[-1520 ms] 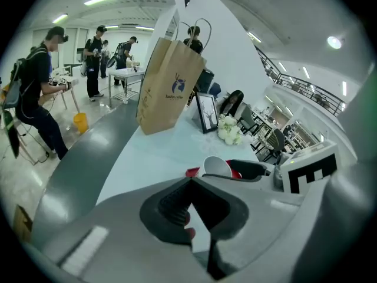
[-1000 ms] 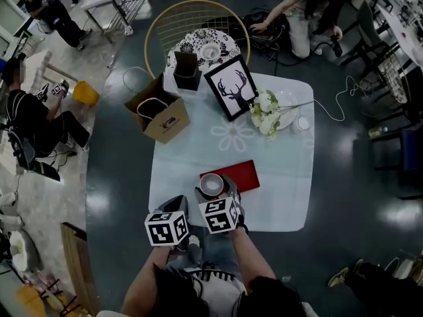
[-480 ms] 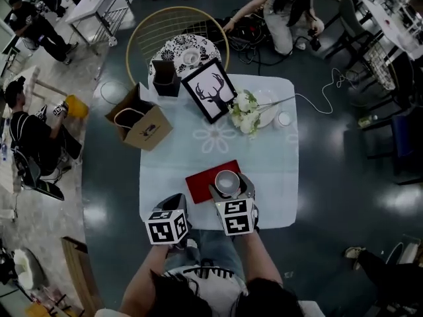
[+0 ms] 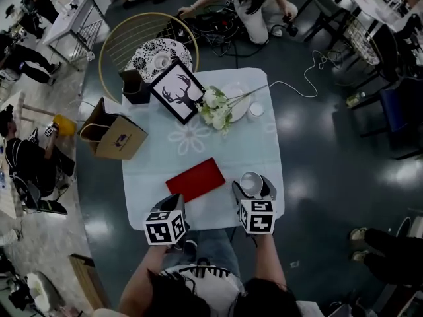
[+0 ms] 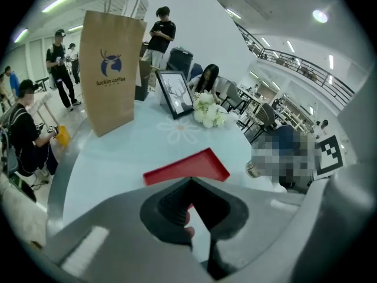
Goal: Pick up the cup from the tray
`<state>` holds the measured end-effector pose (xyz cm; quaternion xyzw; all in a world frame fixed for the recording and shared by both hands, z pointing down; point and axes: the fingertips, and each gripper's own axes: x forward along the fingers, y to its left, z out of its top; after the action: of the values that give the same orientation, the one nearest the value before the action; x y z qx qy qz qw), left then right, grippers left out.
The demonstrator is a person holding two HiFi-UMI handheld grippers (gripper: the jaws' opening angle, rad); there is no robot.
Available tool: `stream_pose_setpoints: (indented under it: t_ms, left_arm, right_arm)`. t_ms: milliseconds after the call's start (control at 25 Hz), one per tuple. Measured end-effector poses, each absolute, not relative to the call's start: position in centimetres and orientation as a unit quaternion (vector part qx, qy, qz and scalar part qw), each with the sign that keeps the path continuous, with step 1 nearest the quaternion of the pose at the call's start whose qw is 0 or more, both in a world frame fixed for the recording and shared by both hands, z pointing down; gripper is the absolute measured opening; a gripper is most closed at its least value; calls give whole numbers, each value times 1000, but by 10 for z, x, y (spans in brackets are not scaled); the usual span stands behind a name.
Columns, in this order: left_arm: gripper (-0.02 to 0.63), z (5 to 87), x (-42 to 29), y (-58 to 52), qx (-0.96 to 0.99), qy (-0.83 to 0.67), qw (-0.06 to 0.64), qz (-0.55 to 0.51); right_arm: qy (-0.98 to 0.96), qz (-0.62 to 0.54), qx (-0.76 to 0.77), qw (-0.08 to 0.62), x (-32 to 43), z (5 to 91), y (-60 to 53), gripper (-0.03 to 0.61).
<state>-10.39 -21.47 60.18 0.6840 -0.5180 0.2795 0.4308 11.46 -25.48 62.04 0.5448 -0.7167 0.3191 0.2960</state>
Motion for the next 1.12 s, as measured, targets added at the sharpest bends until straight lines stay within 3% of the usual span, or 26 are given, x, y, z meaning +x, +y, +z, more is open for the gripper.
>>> stream_pose_setpoints:
  t_ms: [240,520,760,1120]
  left_arm:
    - [1,603,-75,-215,701,-494,431,281]
    - [0,609,-69,-209,698,-490,431,295]
    - [1,596,-67,-216,707,-499,411,288]
    - [0,585,-60,-215,721,-495,399,277]
  right_arm:
    - [-706,341,561,265,141,634,-242,387]
    - [-697,338,563,289,151,653,-232,398]
    - [-707,336,570,247,148,635,-239,472]
    - [-706,287,628,154,168,562,-251,497]
